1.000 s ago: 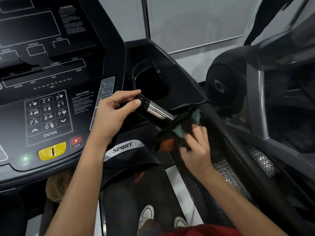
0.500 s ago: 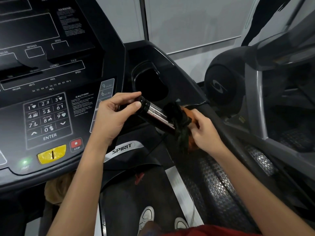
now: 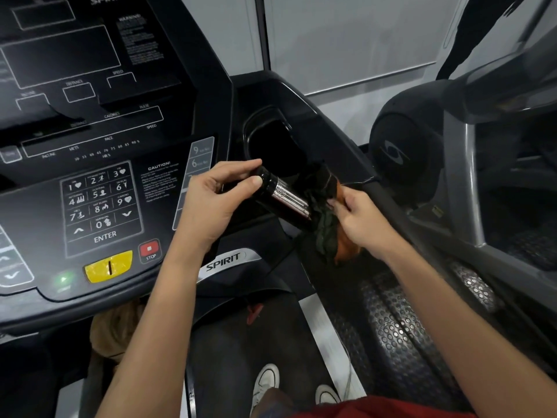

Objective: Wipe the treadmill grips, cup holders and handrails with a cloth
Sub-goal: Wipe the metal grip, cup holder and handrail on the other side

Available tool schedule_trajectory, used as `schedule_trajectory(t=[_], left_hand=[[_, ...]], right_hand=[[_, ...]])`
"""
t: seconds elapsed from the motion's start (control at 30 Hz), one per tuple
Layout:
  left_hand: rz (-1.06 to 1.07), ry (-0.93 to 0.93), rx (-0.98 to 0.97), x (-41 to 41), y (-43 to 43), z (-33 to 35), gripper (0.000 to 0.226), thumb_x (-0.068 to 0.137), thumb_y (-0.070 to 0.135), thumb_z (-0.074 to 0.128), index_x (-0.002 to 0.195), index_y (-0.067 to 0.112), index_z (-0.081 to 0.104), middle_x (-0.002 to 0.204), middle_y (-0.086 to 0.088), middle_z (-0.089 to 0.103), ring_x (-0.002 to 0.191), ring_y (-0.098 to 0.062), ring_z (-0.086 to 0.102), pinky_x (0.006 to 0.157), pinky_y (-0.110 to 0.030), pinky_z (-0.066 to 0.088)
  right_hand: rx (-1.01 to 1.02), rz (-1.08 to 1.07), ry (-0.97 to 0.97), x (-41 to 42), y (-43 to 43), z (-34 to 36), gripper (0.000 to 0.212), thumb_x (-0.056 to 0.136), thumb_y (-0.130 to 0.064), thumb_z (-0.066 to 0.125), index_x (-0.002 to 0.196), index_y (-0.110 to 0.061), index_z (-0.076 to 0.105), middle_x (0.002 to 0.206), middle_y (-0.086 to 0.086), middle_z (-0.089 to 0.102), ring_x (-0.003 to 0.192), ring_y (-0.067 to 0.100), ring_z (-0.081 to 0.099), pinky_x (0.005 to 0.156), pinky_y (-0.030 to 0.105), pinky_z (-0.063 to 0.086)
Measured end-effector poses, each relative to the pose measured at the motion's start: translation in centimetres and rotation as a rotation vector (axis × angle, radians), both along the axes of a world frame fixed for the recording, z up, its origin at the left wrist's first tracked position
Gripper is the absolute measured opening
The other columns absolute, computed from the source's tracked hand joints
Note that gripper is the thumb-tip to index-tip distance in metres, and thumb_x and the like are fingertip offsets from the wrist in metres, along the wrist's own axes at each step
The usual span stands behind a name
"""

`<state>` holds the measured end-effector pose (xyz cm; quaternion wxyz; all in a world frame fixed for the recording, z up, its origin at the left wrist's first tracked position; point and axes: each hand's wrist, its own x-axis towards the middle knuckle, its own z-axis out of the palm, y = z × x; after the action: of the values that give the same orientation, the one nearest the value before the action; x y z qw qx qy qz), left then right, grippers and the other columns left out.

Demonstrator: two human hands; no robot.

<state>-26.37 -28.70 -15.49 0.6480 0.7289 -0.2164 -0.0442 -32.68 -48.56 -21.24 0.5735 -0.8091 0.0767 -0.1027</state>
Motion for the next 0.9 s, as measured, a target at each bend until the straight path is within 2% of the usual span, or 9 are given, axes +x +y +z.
schedule_trajectory(t=[0.07, 0.2, 0.3, 0.37, 0.47, 0.6, 0.7, 0.8, 0.9], left_hand=[[-0.004, 0.004, -0.008, 0.1, 0.0, -0.1, 0.025, 0.083, 0.005, 0.064, 0.097, 0.025, 0.069, 0.105, 0.001, 0.066, 0.104, -0.015, 0.061, 0.084, -0.017, 0.048], [-0.013, 0.018, -0.01, 0.2, -0.1, 0.0, 0.025, 0.082, 0.004, 0.064, 0.096, 0.023, 0.069, 0.104, 0.002, 0.066, 0.102, -0.011, 0.061, 0.081, -0.013, 0.047], [-0.031, 0.035, -0.02, 0.3, 0.0, 0.0, 0.02, 0.078, 0.01, 0.065, 0.097, 0.018, 0.068, 0.103, -0.003, 0.066, 0.099, -0.014, 0.063, 0.08, -0.016, 0.049], [-0.042, 0.029, -0.018, 0.2, 0.1, 0.1, 0.023, 0.073, 0.018, 0.065, 0.095, 0.017, 0.068, 0.099, 0.0, 0.066, 0.096, -0.012, 0.063, 0.079, -0.018, 0.05], [-0.03, 0.014, -0.015, 0.3, -0.1, 0.1, 0.026, 0.076, 0.012, 0.065, 0.102, 0.016, 0.067, 0.103, 0.0, 0.066, 0.098, -0.009, 0.063, 0.084, -0.018, 0.05], [-0.021, 0.028, -0.018, 0.3, 0.0, 0.1, 0.024, 0.077, 0.012, 0.066, 0.1, 0.017, 0.068, 0.105, 0.0, 0.066, 0.101, -0.012, 0.062, 0.084, -0.017, 0.049], [-0.008, 0.02, -0.001, 0.2, 0.0, 0.0, 0.024, 0.082, 0.004, 0.064, 0.102, 0.017, 0.068, 0.107, -0.002, 0.066, 0.102, -0.012, 0.062, 0.081, -0.015, 0.049], [-0.003, 0.008, -0.005, 0.1, -0.1, 0.0, 0.024, 0.082, 0.002, 0.063, 0.1, 0.017, 0.068, 0.104, -0.001, 0.066, 0.098, -0.008, 0.063, 0.08, -0.014, 0.048], [-0.022, -0.003, -0.016, 0.3, 0.1, -0.1, 0.02, 0.072, 0.016, 0.074, 0.089, 0.027, 0.072, 0.095, 0.004, 0.067, 0.091, -0.009, 0.064, 0.081, -0.022, 0.05]], right_hand=[[-0.057, -0.065, -0.046, 0.0, 0.5, -0.2, 0.019, 0.093, 0.001, 0.044, 0.099, -0.003, 0.061, 0.095, 0.007, 0.066, 0.091, 0.014, 0.061, 0.087, 0.031, 0.048], [0.019, 0.07, -0.176, 1.1, 2.9, 2.7, 0.018, 0.09, -0.002, 0.048, 0.097, -0.014, 0.059, 0.088, -0.008, 0.059, 0.087, 0.003, 0.057, 0.083, 0.019, 0.043], [-0.16, 0.13, -0.308, 1.6, 4.3, 3.6, 0.027, 0.084, -0.009, 0.049, 0.107, -0.009, 0.063, 0.102, -0.007, 0.057, 0.099, 0.018, 0.055, 0.09, 0.022, 0.04], [-0.291, 0.065, -0.42, 0.9, 4.4, 3.1, 0.031, 0.08, -0.003, 0.052, 0.108, -0.006, 0.065, 0.107, -0.01, 0.054, 0.098, 0.023, 0.053, 0.089, 0.016, 0.038], [-0.37, -0.031, -0.56, -0.4, 4.0, 2.3, 0.038, 0.065, 0.015, 0.051, 0.094, 0.0, 0.068, 0.099, -0.007, 0.055, 0.092, 0.026, 0.056, 0.085, 0.01, 0.037], [-0.09, 0.027, -0.318, 1.5, 3.8, 3.1, 0.018, 0.078, 0.004, 0.051, 0.089, -0.003, 0.065, 0.085, -0.004, 0.061, 0.083, 0.014, 0.059, 0.08, 0.026, 0.047], [0.256, 0.183, 0.02, 3.2, 3.3, 4.6, 0.019, 0.094, -0.007, 0.047, 0.093, -0.009, 0.067, 0.076, -0.003, 0.068, 0.072, 0.007, 0.063, 0.073, 0.023, 0.05], [0.13, 0.162, -0.073, 3.1, 3.3, 4.7, 0.019, 0.093, -0.008, 0.051, 0.102, 0.0, 0.065, 0.094, 0.012, 0.068, 0.087, 0.017, 0.063, 0.086, 0.032, 0.049], [-0.16, 0.043, -0.316, 1.6, 4.6, 3.9, 0.024, 0.081, -0.013, 0.057, 0.1, -0.005, 0.069, 0.1, -0.003, 0.06, 0.096, 0.019, 0.054, 0.09, 0.018, 0.038]])
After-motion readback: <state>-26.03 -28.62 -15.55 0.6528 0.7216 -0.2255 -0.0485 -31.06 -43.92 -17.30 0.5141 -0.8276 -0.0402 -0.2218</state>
